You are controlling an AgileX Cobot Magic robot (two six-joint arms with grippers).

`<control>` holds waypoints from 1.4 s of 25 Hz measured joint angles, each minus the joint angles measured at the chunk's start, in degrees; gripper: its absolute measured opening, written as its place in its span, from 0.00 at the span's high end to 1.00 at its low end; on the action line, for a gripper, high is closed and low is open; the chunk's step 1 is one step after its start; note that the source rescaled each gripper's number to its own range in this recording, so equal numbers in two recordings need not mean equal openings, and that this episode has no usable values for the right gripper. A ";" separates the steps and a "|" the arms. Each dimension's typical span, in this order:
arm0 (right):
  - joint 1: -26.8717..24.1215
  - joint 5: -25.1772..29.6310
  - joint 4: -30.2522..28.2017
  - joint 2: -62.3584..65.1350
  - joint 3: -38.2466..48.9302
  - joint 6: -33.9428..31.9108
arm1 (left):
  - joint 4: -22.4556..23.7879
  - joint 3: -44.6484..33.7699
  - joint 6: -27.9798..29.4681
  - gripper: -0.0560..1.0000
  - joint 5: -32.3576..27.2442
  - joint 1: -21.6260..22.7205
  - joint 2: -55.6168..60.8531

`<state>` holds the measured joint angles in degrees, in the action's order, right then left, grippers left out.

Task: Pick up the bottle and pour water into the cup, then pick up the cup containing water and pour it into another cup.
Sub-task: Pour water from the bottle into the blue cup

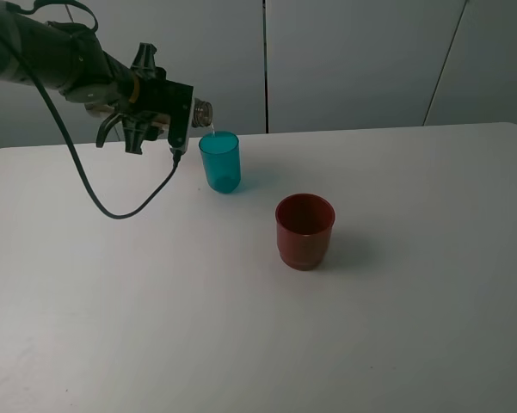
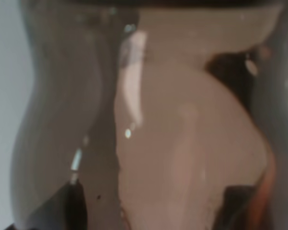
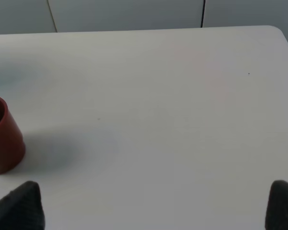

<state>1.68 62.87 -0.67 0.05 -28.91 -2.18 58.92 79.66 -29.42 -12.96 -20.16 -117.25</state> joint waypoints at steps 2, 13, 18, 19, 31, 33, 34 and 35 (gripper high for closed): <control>0.00 0.00 0.00 0.00 0.00 0.00 | 0.13 0.00 -0.68 0.95 0.14 0.00 0.00; 0.00 0.00 0.00 0.00 0.00 0.00 | 0.46 0.00 -2.17 0.95 2.55 0.00 0.00; 0.00 0.00 0.00 0.00 0.00 0.00 | 0.46 0.00 -2.17 0.95 2.34 0.00 0.00; 0.00 0.00 0.00 0.00 0.00 0.00 | 0.46 0.00 -2.17 0.95 2.29 0.10 0.00; 0.00 0.00 0.00 0.00 0.00 0.00 | 1.03 0.12 -3.02 0.95 2.11 1.31 0.00; 0.00 0.00 0.00 0.00 0.00 0.00 | 1.23 0.12 -5.20 0.95 2.11 1.71 0.00; 0.00 0.00 0.00 0.00 0.00 0.00 | 1.23 0.12 -5.87 0.95 2.11 1.71 0.00; 0.00 0.00 0.00 0.00 0.00 0.00 | 1.23 0.12 -6.20 0.95 2.11 1.87 0.00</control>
<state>1.68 62.87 -0.67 0.05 -28.91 -2.18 60.14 79.79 -35.61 -10.84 -18.29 -117.25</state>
